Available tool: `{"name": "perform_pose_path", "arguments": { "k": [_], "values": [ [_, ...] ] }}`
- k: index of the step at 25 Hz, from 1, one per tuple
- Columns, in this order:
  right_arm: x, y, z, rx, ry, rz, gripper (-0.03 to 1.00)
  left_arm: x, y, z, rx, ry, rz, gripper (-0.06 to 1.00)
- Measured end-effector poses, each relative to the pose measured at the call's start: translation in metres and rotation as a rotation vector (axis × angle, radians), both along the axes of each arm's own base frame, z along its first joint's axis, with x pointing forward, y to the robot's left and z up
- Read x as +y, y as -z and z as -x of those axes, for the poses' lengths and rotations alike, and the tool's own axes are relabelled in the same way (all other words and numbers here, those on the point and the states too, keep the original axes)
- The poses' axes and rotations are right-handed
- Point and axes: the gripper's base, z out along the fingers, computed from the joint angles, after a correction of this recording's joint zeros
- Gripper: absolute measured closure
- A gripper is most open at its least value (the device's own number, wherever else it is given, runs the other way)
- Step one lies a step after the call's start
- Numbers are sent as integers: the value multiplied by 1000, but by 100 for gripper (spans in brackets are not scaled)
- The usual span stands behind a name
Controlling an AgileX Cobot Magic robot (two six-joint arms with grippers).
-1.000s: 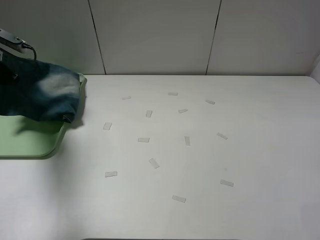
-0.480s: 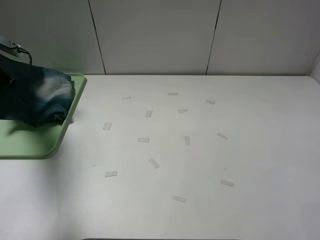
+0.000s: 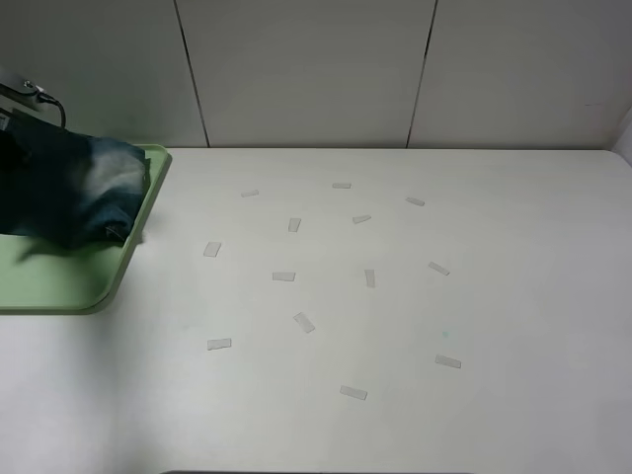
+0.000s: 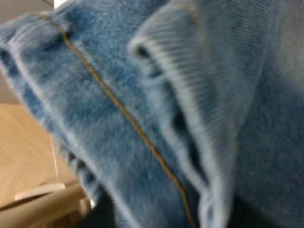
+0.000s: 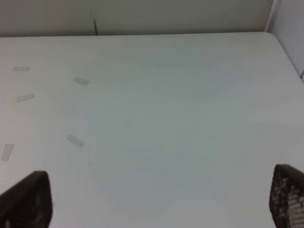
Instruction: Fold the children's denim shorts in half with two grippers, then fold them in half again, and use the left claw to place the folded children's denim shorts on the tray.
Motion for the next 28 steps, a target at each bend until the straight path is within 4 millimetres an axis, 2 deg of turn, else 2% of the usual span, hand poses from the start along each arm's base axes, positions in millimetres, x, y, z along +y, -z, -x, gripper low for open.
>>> {"name": "perform_pose_path", "arguments": {
  "k": [1,2,5,11,28],
  "values": [
    [0,0,0,0,0,0,27,0,-1,-2,-27,-7,7,20],
    [0,0,0,0,0,0,27,0,-3,-4,-59,-12,13,10],
    [0,0,0,0,0,0,27,0,-6,-7,-114,-16,21,-1],
    [0,0,0,0,0,0,27,0,-6,-8,-126,-14,21,-5],
    [0,0,0,0,0,0,27,-1,-17,-5,-134,-28,27,-5]
  ]
}}
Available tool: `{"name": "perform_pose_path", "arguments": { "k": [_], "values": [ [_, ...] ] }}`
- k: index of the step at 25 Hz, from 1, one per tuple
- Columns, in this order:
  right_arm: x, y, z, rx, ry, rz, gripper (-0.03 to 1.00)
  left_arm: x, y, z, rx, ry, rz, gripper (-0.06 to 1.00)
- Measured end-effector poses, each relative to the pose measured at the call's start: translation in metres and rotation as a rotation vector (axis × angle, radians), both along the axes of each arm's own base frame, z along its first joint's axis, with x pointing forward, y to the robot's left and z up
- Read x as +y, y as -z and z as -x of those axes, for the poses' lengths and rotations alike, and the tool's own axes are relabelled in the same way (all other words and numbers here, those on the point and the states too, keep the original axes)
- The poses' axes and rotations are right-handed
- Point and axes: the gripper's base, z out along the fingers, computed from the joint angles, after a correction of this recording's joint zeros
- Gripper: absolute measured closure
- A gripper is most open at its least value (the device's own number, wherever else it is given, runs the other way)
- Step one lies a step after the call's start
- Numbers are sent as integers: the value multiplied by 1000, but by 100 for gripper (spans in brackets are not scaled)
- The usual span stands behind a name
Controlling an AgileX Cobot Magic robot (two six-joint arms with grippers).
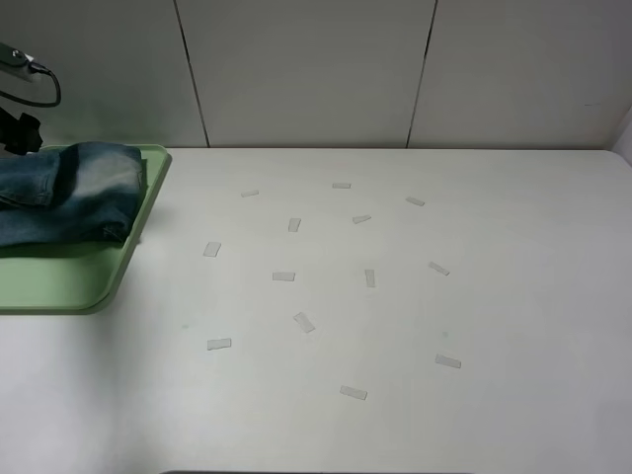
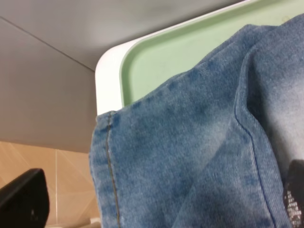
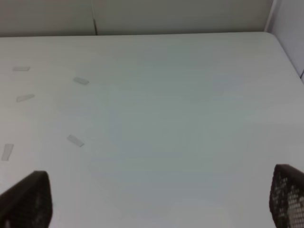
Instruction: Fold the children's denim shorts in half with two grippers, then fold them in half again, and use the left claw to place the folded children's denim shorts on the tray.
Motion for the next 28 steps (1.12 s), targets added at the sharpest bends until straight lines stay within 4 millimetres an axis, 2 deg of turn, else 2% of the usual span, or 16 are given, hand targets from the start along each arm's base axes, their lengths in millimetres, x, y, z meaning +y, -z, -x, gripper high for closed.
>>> {"name": "perform_pose_path", "arguments": {
  "k": [13,20,28],
  "values": [
    [0,0,0,0,0,0,27,0,-2,-2,-30,-5,10,-5],
    [0,0,0,0,0,0,27,-4,-1,-3,-67,-76,116,-5],
    [0,0,0,0,0,0,27,-6,4,3,1,-125,185,-4]
  ]
}}
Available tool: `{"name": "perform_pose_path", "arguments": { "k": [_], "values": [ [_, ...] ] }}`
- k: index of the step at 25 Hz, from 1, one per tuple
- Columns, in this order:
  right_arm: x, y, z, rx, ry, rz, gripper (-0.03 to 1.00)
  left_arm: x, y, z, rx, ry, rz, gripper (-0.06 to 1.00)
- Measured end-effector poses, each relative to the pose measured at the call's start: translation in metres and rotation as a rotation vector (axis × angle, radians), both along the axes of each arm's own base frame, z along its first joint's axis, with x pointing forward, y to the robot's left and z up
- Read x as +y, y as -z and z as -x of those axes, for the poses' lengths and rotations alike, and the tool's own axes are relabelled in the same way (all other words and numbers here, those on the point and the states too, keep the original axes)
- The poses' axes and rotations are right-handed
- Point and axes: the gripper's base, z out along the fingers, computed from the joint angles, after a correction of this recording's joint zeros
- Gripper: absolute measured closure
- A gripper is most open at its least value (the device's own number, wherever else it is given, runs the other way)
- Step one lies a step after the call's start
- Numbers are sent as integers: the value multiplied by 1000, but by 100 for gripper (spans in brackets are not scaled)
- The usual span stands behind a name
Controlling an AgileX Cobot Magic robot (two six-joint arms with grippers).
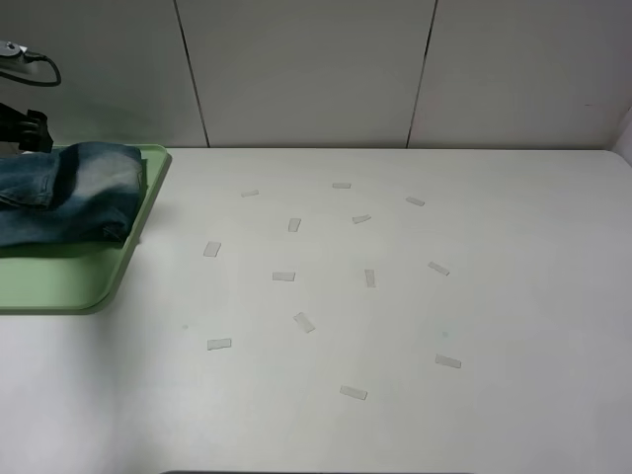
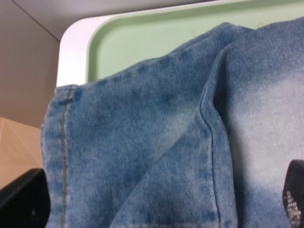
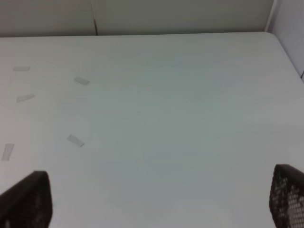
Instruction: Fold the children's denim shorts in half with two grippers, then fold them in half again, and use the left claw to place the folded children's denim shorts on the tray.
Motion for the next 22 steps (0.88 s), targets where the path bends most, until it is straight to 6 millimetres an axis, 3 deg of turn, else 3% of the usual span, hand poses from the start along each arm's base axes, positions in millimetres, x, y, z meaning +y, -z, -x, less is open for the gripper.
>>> {"name": "perform_pose_path", "arguments": {
  "k": [8,22],
  "values": [
    [0,0,0,0,0,0,27,-4,4,1,47,25,-2,-3],
    [0,0,0,0,0,0,27,-5,72,-7,180,66,14,0]
  ]
}}
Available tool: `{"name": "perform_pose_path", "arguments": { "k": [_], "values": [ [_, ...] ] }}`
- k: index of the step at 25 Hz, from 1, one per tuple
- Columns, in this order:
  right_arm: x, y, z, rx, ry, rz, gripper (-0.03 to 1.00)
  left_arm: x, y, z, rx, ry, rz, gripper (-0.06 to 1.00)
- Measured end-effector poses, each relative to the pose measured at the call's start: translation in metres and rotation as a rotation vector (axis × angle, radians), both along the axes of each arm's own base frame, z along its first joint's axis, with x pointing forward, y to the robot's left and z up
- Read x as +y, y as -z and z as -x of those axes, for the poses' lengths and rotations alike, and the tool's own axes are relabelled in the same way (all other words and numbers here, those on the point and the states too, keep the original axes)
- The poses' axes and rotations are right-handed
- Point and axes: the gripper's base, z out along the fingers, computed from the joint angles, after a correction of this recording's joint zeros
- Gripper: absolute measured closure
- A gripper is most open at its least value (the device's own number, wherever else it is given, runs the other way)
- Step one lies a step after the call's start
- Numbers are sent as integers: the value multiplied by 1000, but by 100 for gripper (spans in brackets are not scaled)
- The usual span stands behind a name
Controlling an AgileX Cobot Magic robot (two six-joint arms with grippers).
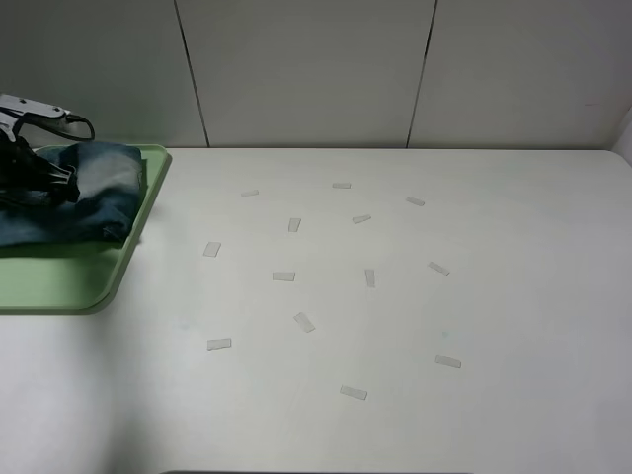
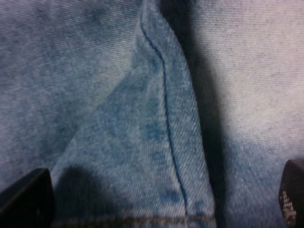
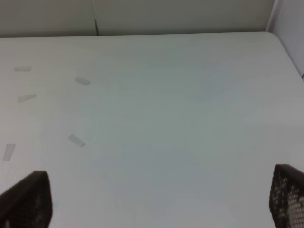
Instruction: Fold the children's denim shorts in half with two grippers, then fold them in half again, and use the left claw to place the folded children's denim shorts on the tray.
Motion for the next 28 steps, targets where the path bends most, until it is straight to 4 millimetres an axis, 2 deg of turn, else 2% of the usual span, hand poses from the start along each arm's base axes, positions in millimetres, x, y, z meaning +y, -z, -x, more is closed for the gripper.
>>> {"name": "perform_pose_path", "arguments": {
  "k": [8,19,23,28],
  "values": [
    [0,0,0,0,0,0,27,4,5,-1,6,38,-38,3],
    [0,0,0,0,0,0,27,33,-6,-2,-2,-9,-68,6],
    [0,0,0,0,0,0,27,46,-14,-3,-3,-17,-97,6],
    [0,0,0,0,0,0,27,70,-34,-9,-34,-55,-133,7]
  ]
}}
